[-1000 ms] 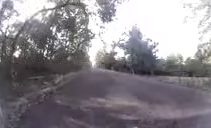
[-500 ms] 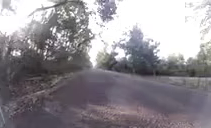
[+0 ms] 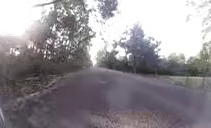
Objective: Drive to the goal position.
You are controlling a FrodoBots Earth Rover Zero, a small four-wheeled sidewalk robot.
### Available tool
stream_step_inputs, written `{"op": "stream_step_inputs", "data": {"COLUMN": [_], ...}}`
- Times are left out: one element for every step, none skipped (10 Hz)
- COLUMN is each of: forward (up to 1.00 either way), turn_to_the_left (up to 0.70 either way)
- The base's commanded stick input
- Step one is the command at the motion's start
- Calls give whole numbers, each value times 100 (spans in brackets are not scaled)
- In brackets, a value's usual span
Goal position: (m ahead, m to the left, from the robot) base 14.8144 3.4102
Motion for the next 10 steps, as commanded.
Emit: {"op": "stream_step_inputs", "data": {"forward": [70, 70, 70, 70, 70, 70, 70, 70, 70, 70], "turn_to_the_left": [0, 0, 0, 1, 2, 2, 0, 0, 0, 0]}}
